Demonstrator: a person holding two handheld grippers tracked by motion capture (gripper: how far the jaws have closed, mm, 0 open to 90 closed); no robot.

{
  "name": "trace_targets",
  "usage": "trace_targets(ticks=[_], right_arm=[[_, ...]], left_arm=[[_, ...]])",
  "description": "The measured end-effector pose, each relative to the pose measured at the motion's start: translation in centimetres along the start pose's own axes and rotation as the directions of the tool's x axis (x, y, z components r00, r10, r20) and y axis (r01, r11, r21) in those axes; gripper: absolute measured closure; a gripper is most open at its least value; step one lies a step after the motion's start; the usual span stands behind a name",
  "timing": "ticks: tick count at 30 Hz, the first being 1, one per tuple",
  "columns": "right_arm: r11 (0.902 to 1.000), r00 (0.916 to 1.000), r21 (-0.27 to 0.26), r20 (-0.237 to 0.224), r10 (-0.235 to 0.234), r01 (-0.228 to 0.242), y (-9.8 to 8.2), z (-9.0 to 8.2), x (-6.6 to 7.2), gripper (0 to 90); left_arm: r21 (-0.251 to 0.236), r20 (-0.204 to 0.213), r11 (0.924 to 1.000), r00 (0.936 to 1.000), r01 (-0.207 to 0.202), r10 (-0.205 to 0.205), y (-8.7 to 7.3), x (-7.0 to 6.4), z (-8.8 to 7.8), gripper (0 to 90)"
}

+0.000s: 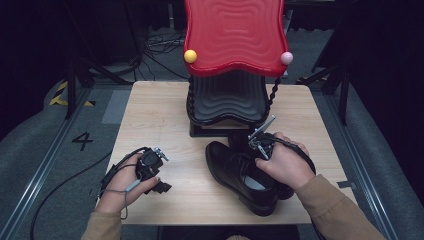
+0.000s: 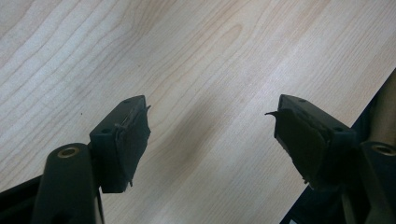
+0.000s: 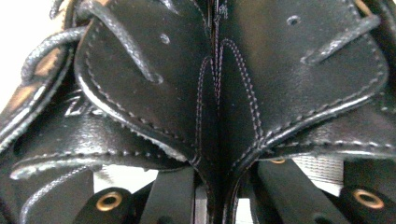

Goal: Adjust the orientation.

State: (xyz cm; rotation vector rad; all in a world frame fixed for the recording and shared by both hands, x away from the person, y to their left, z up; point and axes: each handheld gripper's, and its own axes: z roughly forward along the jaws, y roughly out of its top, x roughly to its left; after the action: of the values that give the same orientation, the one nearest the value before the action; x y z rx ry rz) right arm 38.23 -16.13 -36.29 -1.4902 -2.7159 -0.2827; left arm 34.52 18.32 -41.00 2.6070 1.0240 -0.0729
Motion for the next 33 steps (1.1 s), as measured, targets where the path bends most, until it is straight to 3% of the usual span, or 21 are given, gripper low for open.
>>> trace_targets(ticks=[6,9,19,24,26,33], right_arm=[[1.0,1.0,0.009,-0.008,-0.002,0.002,-0.5,-1.6,-0.2,81.1],[0.9999,1.0,0.01,-0.004,-0.007,0.007,-0.9,-3.3,-0.1,81.1],[0.9999,0.999,-0.009,-0.043,0.008,-0.009,-1.5,-6.6,-0.2,80.8],[1.0,0.9987,0.001,-0.051,0.006,-0.006,-1.7,-8.4,-0.1,80.7],[1.0,0.9987,-0.001,-0.05,0.007,-0.007,-1.8,-9.6,-0.1,80.7],[0.9996,0.9984,-0.021,-0.055,0.016,-0.017,-2.0,-12.4,0.0,80.8]], left_arm=[[0.0,-0.003,1.0,1.0,0.003,-0.003,-0.1,0.1,-0.2,27.1],[-0.004,-0.002,0.9999,0.9999,0.014,-0.014,-0.2,0.1,-0.1,27.1],[0.0,-0.003,1.0,1.0,0.003,-0.003,0.0,0.2,-0.1,27.0],[0.002,-0.002,0.9998,0.9998,0.018,-0.018,0.2,0.6,0.0,26.9],[0.016,-0.024,0.9993,0.9992,0.034,-0.033,0.4,1.0,0.0,26.9],[0.016,-0.041,0.9974,0.9967,0.07,-0.07,0.9,1.8,-0.4,26.5]])
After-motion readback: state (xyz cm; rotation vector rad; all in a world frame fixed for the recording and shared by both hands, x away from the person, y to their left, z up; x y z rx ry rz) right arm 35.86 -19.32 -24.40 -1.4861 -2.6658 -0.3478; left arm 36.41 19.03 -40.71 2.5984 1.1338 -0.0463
